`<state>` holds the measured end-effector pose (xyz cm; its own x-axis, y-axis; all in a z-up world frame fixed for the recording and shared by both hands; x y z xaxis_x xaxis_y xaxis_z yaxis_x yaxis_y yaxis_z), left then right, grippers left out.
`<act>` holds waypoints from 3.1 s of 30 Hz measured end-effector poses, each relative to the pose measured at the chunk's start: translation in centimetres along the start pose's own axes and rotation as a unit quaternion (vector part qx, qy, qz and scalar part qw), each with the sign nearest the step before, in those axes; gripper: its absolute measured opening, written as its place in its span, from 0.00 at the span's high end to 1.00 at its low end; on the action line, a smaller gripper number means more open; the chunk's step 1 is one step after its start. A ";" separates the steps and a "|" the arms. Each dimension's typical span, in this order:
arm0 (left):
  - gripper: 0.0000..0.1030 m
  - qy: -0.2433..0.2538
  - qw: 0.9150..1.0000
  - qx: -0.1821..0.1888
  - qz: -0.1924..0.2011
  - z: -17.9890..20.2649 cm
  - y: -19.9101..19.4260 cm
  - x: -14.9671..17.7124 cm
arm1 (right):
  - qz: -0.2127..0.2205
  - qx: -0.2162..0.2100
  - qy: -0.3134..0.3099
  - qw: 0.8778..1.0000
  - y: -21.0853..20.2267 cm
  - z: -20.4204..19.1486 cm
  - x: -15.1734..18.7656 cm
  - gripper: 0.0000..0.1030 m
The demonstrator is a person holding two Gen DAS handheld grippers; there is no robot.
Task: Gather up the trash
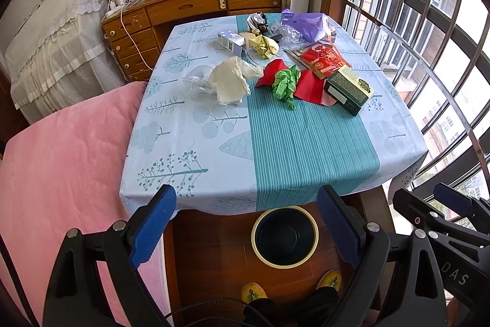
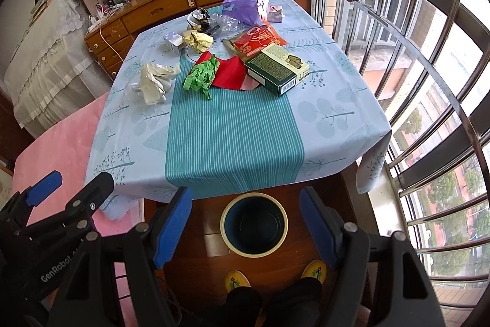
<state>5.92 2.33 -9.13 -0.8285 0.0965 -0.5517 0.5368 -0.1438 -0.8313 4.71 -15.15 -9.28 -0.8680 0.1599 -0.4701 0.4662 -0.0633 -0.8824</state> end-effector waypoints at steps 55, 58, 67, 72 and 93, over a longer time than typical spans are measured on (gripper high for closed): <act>0.11 -0.091 0.978 -0.107 -0.152 3.2 23.5 -14.7 | -0.129 -0.174 -0.226 0.950 23.9 4.4 -20.5 0.32; 0.11 -0.105 0.975 -0.107 -0.161 2.7 24.3 -14.6 | -0.152 -0.203 -0.237 0.938 24.2 3.1 -20.6 0.42; 0.11 -0.115 0.973 -0.091 -0.176 2.7 25.7 -14.2 | -0.223 -0.270 -0.268 0.897 24.8 -1.2 -19.1 0.65; 0.37 -0.109 0.970 -0.073 -0.203 3.9 26.8 -13.0 | -0.262 -0.290 -0.301 0.870 24.0 -2.6 -17.2 0.67; 0.82 -0.108 0.975 -0.033 -0.190 6.8 24.9 -10.5 | -0.280 -0.345 -0.347 0.826 18.7 -3.5 -13.0 0.96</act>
<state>26.93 -8.97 -23.58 -0.9799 -0.0812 -0.1824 0.1885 -0.0742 -0.9793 25.33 -14.98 -19.57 -0.7574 -0.6450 -0.1017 -0.2633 0.4442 -0.8564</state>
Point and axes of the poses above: each gripper's, at about its wrist camera, not at the fingertips, and y roughly the way its jaws point, z to its right, x to its underside, the point moved 10 cm from there along y, roughly the way its jaws point, and after that the axes turned 7 degrees about x, right-handed, at the moved point
